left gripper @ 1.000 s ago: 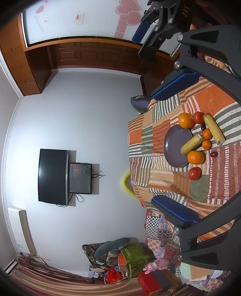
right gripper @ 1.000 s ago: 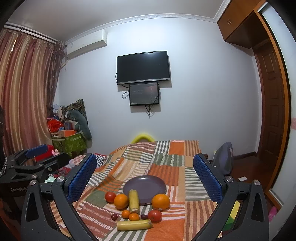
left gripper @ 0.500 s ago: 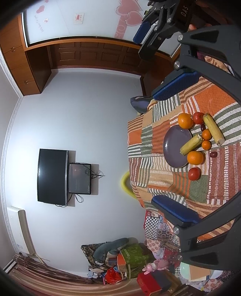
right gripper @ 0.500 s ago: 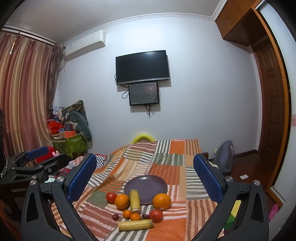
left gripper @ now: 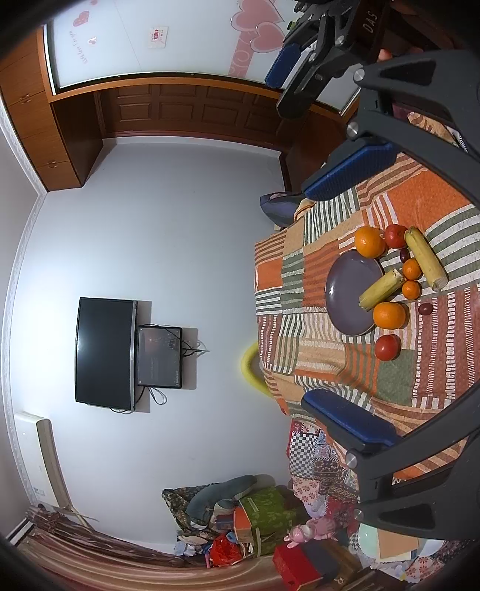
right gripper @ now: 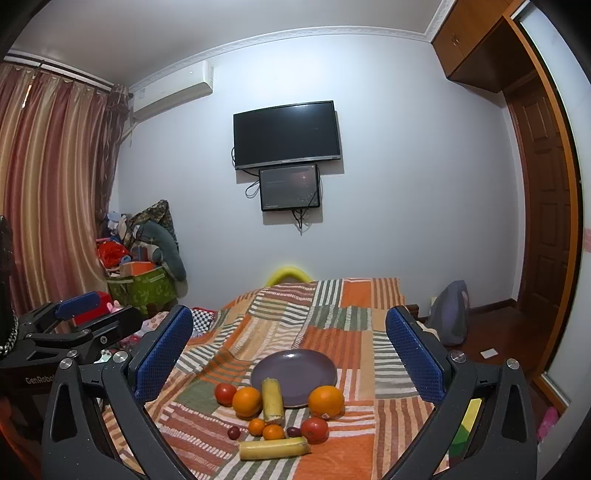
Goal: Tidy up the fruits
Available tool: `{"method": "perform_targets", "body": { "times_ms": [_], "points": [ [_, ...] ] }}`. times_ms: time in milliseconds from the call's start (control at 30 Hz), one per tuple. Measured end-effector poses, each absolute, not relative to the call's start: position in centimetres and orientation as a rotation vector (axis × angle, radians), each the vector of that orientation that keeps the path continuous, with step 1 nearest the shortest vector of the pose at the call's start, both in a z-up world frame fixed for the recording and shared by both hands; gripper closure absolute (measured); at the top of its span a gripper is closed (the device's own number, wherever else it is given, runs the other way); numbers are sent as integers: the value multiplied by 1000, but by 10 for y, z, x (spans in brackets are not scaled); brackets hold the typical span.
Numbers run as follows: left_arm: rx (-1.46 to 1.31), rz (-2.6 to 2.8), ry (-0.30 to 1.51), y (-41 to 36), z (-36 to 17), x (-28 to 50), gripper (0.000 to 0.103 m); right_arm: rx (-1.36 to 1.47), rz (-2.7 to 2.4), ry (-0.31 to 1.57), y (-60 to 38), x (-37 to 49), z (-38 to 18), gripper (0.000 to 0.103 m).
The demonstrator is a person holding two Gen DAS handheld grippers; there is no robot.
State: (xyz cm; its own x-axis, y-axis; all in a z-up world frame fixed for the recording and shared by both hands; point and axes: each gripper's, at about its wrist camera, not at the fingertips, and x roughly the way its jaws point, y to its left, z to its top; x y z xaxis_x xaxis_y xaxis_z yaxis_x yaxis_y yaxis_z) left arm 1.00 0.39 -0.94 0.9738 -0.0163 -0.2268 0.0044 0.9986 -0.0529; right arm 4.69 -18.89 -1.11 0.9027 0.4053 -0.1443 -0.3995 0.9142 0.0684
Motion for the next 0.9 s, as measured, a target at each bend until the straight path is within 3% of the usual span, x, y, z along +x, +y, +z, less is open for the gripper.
{"method": "perform_targets", "body": {
  "times_ms": [900],
  "points": [
    [-35,-14,238,-1,-13,13,0,34,437,159,-189,51,-14,0]
  ]
}}
